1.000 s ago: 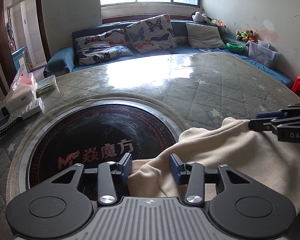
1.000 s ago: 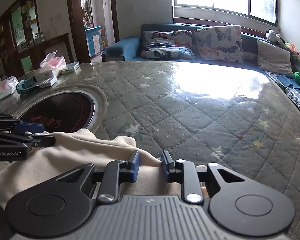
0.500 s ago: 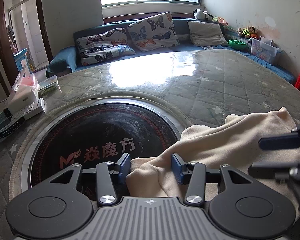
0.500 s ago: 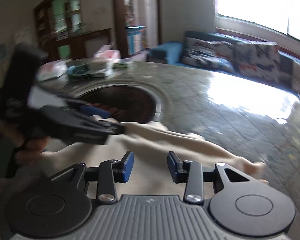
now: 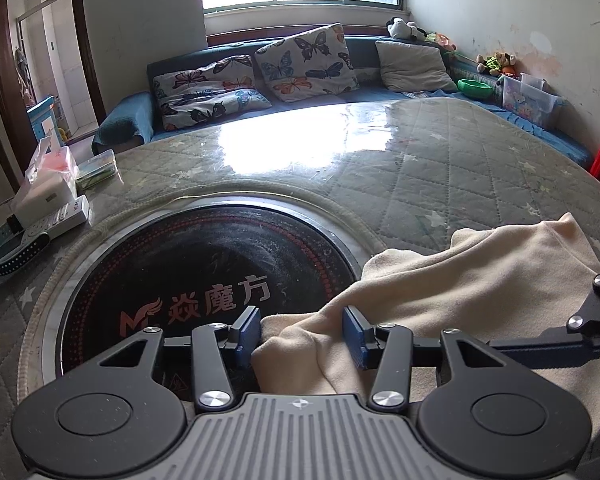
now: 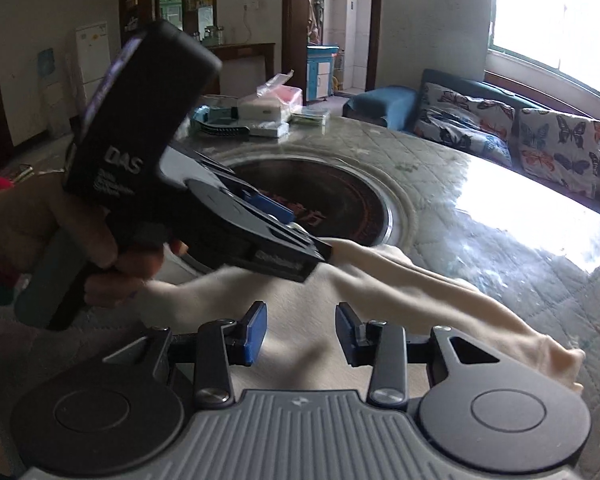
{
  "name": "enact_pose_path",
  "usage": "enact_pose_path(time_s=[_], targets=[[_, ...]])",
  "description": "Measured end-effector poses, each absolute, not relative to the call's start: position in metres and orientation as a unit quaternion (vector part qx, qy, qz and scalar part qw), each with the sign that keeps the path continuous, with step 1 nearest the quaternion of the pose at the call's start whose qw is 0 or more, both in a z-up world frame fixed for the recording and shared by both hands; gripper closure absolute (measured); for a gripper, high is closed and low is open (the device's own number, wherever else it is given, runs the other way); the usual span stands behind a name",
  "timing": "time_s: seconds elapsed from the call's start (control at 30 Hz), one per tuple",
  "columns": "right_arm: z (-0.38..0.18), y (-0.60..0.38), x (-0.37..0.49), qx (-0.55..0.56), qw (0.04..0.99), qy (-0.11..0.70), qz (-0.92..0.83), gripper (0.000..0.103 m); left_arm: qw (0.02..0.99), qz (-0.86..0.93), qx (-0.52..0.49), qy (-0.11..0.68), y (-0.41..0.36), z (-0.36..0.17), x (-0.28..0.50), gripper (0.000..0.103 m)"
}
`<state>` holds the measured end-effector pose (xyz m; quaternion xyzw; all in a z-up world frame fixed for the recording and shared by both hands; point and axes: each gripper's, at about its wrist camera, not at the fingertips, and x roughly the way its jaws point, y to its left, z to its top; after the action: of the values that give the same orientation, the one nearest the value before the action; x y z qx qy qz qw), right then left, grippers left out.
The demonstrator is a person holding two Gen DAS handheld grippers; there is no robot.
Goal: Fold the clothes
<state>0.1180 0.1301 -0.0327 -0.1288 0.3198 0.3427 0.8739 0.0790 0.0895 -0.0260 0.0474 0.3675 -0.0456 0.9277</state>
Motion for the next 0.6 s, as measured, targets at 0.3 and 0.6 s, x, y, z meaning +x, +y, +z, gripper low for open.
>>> enact_pose_path(time_s=[0.3, 0.6], targets=[[-0.036, 0.156, 0.101, -0.159, 0.856, 0.306, 0.386, 0.065, 0.927, -0.047, 0.043, 0.37, 0.092, -0.026, 0.08, 0.054], [-0.041, 0.163, 0.088, -0.179, 0.85, 0.305, 0.392, 0.065, 0.927, -0.046, 0.04, 0.371, 0.093, -0.027, 0.081, 0.054]])
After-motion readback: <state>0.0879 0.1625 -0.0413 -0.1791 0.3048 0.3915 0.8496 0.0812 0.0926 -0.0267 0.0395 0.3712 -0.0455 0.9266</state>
